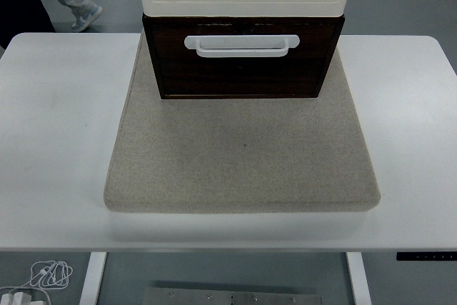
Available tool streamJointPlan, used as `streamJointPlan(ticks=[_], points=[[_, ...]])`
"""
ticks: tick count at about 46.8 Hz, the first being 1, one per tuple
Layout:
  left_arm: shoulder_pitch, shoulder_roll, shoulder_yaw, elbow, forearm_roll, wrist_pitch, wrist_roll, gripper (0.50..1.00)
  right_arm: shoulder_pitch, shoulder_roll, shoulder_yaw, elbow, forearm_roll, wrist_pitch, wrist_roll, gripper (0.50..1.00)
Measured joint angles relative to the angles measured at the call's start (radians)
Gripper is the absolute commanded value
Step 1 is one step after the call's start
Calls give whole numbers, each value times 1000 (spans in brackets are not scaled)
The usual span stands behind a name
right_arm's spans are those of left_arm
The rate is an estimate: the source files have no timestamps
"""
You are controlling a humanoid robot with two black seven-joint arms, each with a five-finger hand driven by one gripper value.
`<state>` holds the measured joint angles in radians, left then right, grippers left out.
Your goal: Open the drawer under the combination cabinet
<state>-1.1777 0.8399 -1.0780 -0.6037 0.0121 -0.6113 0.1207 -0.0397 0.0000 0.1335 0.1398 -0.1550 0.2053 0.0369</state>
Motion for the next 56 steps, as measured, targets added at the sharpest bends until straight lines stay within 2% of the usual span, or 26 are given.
streamJointPlan(ticks=[11,29,42,51,56], points=[[-102,77,1,-188,32,0,3,1000,-1,0,-1,1,0,-1,0,926],[-284,68,10,-370,262,0,13,1000,0,0,0,0,0,-1,0,926],[-466,51,236,-520,274,0,27,1000,0,0,0,1,0,-1,-1,926],[-486,-3,318,-612,274,0,40,1000,0,0,0,1,0,-1,0,926],[-493,-8,376,-679,276,0,53,1000,-1,0,0,1,0,-1,0,926]])
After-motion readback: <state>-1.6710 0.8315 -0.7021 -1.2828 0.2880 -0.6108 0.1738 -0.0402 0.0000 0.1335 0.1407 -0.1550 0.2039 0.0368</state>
